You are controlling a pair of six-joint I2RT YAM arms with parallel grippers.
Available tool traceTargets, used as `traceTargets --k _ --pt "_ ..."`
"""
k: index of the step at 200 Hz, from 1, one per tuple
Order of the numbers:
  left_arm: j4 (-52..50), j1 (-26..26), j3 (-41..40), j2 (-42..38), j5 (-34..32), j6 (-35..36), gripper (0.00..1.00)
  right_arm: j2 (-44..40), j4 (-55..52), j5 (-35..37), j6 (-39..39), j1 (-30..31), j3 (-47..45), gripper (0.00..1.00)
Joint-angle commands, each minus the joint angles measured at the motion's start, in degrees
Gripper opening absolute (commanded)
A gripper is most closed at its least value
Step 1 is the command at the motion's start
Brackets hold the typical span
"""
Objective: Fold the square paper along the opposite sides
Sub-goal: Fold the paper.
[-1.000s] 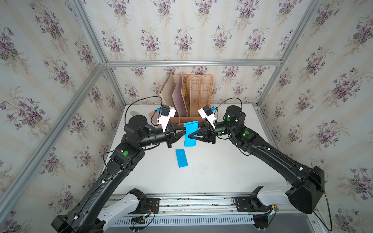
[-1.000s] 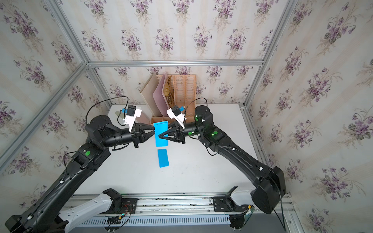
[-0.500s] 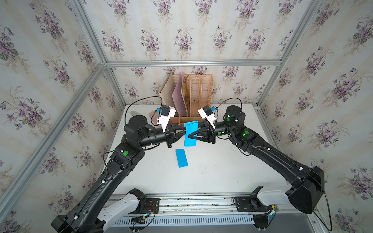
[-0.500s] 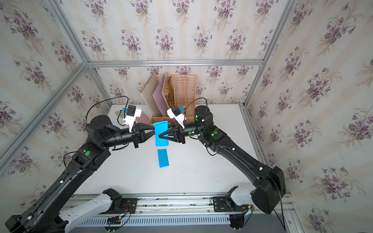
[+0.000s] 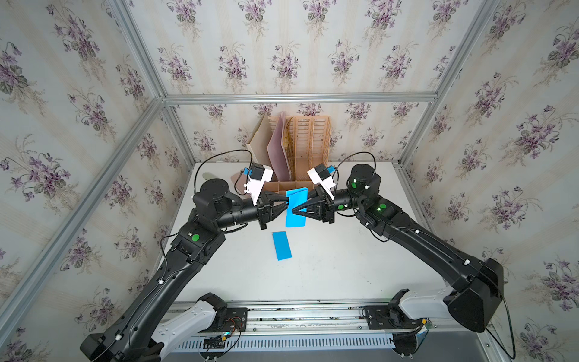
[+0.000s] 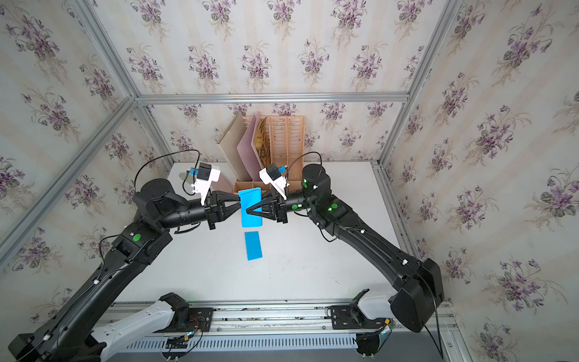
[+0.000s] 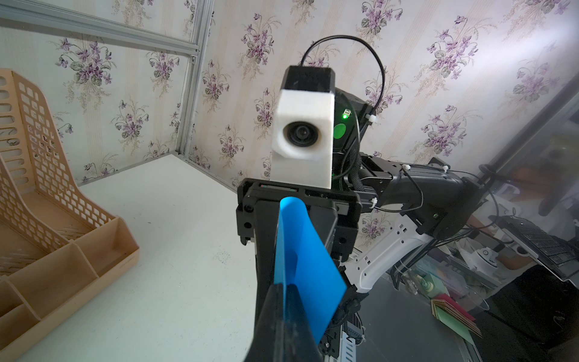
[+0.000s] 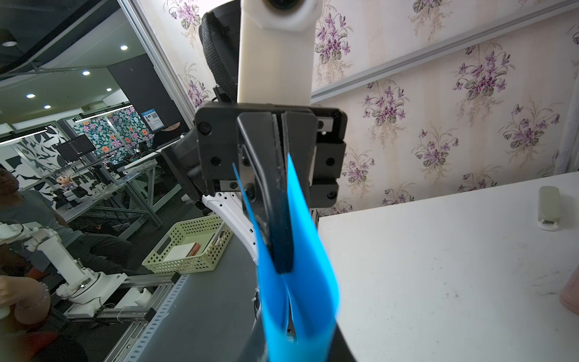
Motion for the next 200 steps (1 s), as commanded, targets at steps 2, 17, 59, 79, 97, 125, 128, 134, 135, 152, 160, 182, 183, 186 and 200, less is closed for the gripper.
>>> traceTargets --k 2,17,59,79,97,125,128,134,135,152,160,182,183,186,200 --pt "2.56 0.03 -0.07 -0.03 0.03 0.7 0.0 0.03 0.51 -0.17 -0.46 0.11 -0.02 0.18" --pt "2.63 -0.03 -0.08 -0.07 -0.02 0.69 0.0 -0.01 0.57 -0.17 -0.49 0.13 -0.04 0.17" --pt "2.58 0.02 -0.08 -0.04 -0.03 0.79 0.0 0.05 0.48 -0.17 -0.49 0.22 -0.04 0.1" --pt "2.6 -0.02 -0.03 0.02 -0.06 0.87 0.0 0.05 0.53 -0.17 -0.49 0.21 -0.04 0.03" --pt "2.78 -0.03 -0.03 0.11 -0.23 0.88 0.0 0.05 0.48 -0.17 -0.58 0.33 -0.04 0.0" --pt "2.8 0.01 0.23 0.05 -1.66 1.18 0.07 0.05 0.39 -0.23 -0.66 0.51 -0.13 0.0" --pt "2.7 -0.02 0.31 0.04 -2.28 1.27 0.11 0.05 0.39 -0.21 -0.66 0.5 -0.13 0.0" --pt "2.32 -0.03 0.48 -0.13 -4.15 1.53 0.18 0.05 0.39 -0.24 -0.69 0.49 -0.2 0.0" --pt "2.26 -0.03 0.53 -0.14 -4.55 1.64 0.2 0.05 0.39 -0.25 -0.68 0.49 -0.21 0.0" --pt "-0.21 0.04 1.4 -1.33 -15.19 3.17 0.43 -0.01 0.27 -0.18 -0.69 0.52 -0.34 0.0" --pt "-1.33 0.02 1.7 -2.19 -21.69 3.81 0.48 -0.07 0.31 -0.06 -0.67 0.51 -0.45 0.0" --pt "-3.8 0.04 1.86 -5.17 -40.59 4.61 0.67 -0.47 0.0 0.57 -0.88 0.49 -0.73 0.0" --pt "-3.87 0.09 1.79 -5.34 -41.14 4.63 0.68 -0.47 -0.02 0.64 -0.9 0.49 -0.74 0.0" --pt "-4.2 0.07 1.74 -5.74 -42.51 4.77 0.7 -0.55 -0.13 0.75 -0.97 0.48 -0.75 0.0" --pt "-5.27 0.06 1.3 -7.95 -42.98 5.66 0.74 -0.94 -0.87 1.61 -1.6 0.5 -0.83 0.0"
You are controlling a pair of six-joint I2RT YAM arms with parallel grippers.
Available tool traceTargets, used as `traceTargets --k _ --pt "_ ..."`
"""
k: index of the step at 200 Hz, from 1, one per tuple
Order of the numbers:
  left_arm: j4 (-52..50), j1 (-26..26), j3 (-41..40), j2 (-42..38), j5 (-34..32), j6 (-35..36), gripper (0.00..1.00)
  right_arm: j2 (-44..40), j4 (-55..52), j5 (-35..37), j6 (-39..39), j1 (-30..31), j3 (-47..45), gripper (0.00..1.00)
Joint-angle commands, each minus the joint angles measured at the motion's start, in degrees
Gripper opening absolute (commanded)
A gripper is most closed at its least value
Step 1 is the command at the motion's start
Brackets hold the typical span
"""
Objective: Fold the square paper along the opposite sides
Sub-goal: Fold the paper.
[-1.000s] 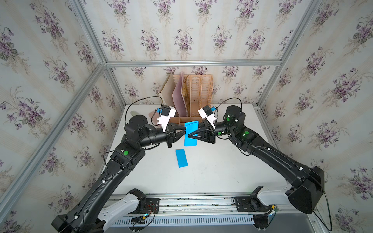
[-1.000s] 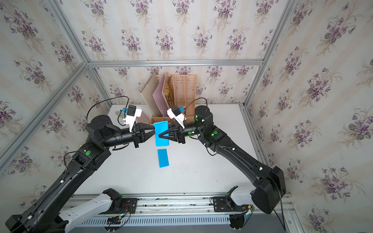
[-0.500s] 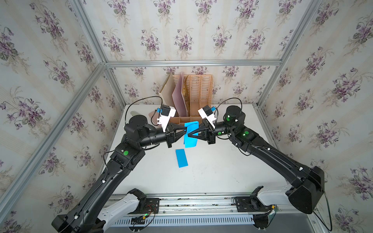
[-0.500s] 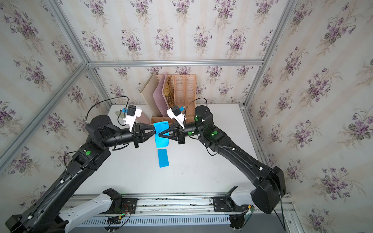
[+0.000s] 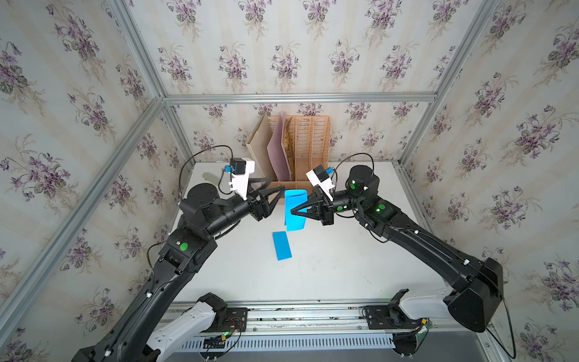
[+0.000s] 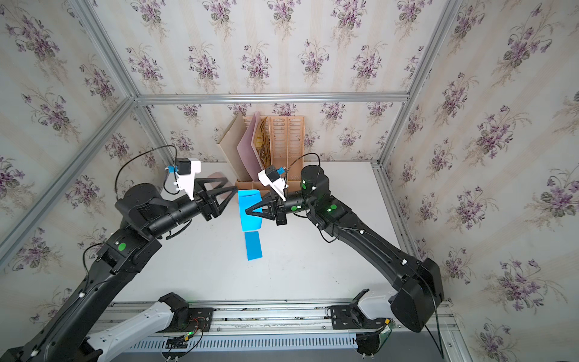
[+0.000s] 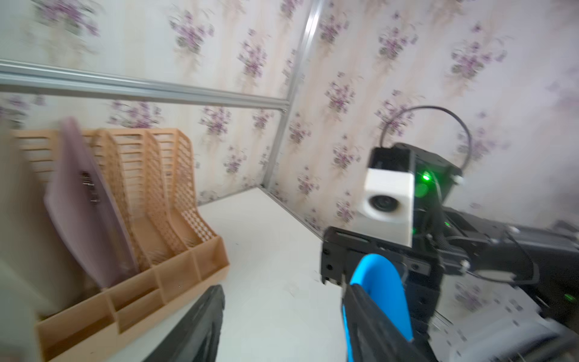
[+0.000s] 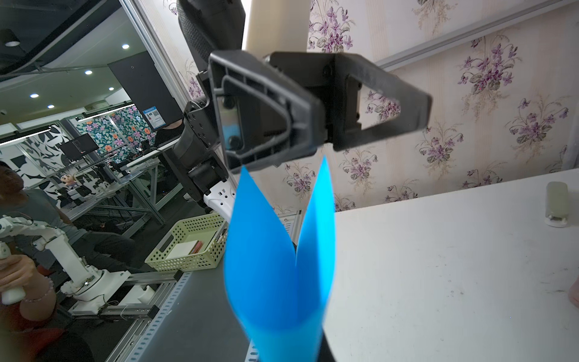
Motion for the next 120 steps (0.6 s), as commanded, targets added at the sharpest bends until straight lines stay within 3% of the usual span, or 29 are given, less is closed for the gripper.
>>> traceTargets --k 1,11,45,57,120 --pt "-2.1 0.08 -0.32 -2.57 -13.27 2.58 0.74 -0.71 -0.68 1.6 -1.35 0.03 -0.15 0.0" --pt "-3.05 0.07 -0.87 -3.97 -9.39 3.0 0.75 -0.83 -1.11 2.24 -1.8 0.03 -0.11 0.0" --pt "-1.85 0.04 -5.44 -6.48 16.98 2.2 0.77 -0.44 -2.33 2.65 -1.94 0.03 1.31 0.0" --pt "-0.44 -0.01 -6.84 -6.43 23.36 1.18 0.78 -0.5 -2.19 2.38 -1.77 0.04 1.67 0.0" --pt "1.74 0.1 -7.72 -5.15 28.19 1.37 0.78 0.48 -2.11 -0.23 -1.76 0.17 2.66 0.0"
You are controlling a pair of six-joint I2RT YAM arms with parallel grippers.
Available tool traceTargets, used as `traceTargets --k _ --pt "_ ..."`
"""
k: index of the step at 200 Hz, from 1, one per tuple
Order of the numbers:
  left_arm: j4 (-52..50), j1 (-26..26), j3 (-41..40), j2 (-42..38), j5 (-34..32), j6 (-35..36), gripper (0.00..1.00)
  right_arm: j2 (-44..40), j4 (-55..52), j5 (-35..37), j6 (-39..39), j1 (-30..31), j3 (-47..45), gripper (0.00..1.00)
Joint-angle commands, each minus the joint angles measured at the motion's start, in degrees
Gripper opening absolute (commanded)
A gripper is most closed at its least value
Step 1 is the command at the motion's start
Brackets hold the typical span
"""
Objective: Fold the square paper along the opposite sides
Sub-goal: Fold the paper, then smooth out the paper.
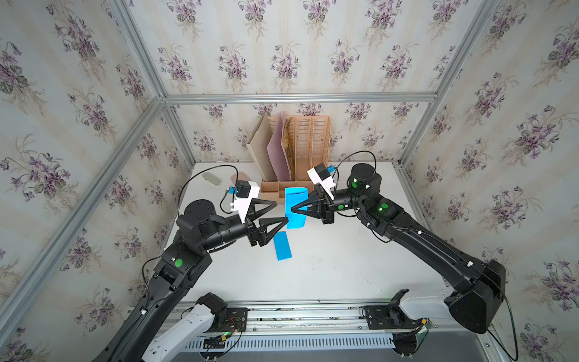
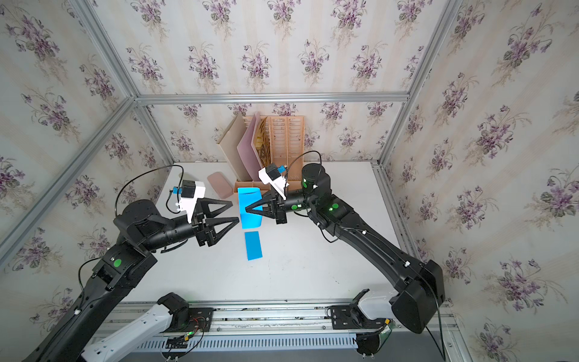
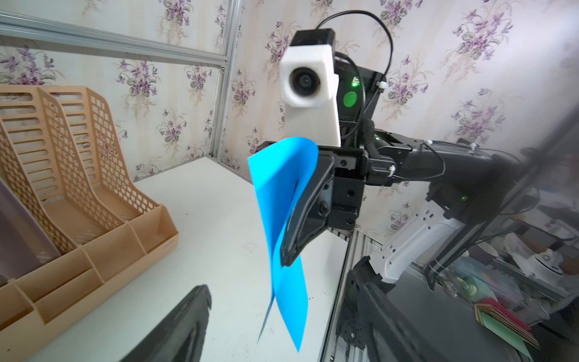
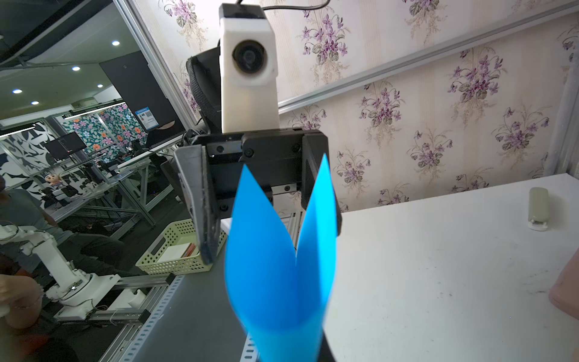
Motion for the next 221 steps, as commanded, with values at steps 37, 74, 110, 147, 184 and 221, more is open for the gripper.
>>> traceTargets --k 37,74,110,147,184,221 --pt "5.71 0.03 0.11 1.47 4.84 -0.84 0.77 0.88 0.52 -3.38 -0.54 0.36 0.91 0.0" --pt "7.59 0.03 -0.07 2.67 4.43 -1.35 0.72 0.8 0.54 -4.39 -0.72 0.55 1.34 0.0" --pt "9.0 0.04 -0.15 3.36 4.59 -1.82 0.68 0.81 0.44 -5.01 -0.81 0.88 1.52 0.0" --pt "11.09 -0.04 -0.51 3.54 4.82 -2.43 0.57 1.06 0.48 -5.11 -0.89 1.43 1.71 0.0" --pt "11.99 -0.05 -0.68 3.99 5.35 -2.61 0.46 1.49 0.59 -5.02 -0.98 1.76 2.01 0.0" --pt "12.47 -0.05 -0.86 4.0 5.48 -2.49 0.4 1.76 0.59 -4.91 -0.96 1.94 2.15 0.0"
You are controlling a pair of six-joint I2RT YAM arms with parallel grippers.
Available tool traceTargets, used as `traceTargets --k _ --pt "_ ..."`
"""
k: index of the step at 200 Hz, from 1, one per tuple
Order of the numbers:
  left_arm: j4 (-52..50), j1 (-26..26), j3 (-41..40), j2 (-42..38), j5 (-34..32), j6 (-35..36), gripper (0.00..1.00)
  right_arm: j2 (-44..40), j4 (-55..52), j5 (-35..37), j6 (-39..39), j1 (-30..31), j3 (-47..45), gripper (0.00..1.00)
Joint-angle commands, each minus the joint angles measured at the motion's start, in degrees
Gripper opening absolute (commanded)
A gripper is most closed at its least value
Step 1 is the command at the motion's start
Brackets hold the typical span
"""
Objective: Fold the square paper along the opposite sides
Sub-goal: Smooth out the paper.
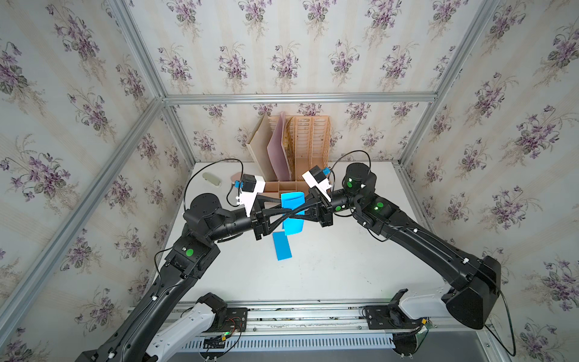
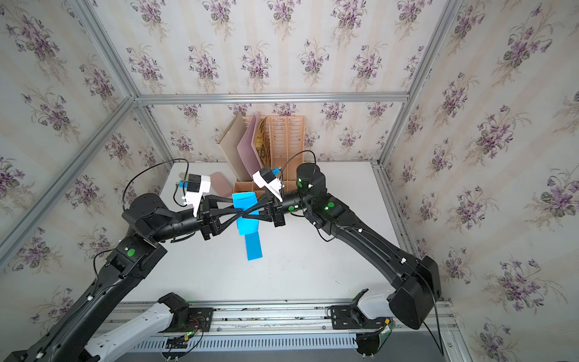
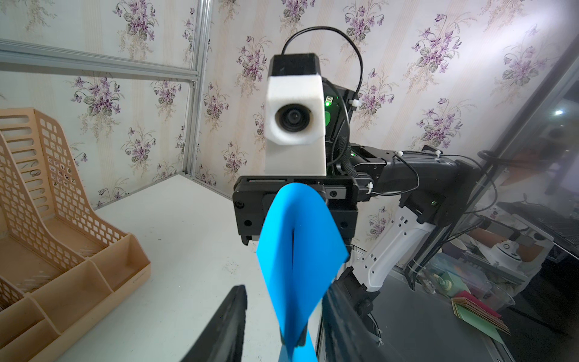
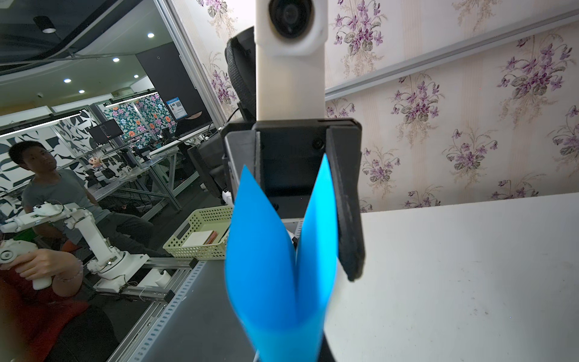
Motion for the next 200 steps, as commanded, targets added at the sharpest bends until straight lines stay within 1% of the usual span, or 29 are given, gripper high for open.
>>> traceTargets --k 1,96,163,180,200 --pt "2.28 -0.03 -0.05 -0.11 0.87 0.12 0.4 0.14 0.59 -0.46 -0.73 0.1 0.48 0.0" --pt "2.39 -0.03 -0.05 -0.02 1.12 0.12 0.22 0.23 0.5 -0.21 -0.78 0.19 0.14 0.0" --pt "2.28 -0.02 -0.05 -0.3 1.37 0.35 0.03 0.41 0.33 -0.04 -0.78 0.15 0.07 0.0" --pt "2.35 0.05 -0.05 -0.43 1.38 0.38 0.0 0.41 0.13 0.17 -0.92 0.19 0.11 0.0" --pt "2.2 -0.01 -0.05 -0.55 1.49 0.47 0.0 0.49 -0.01 0.23 -0.92 0.19 0.1 0.0"
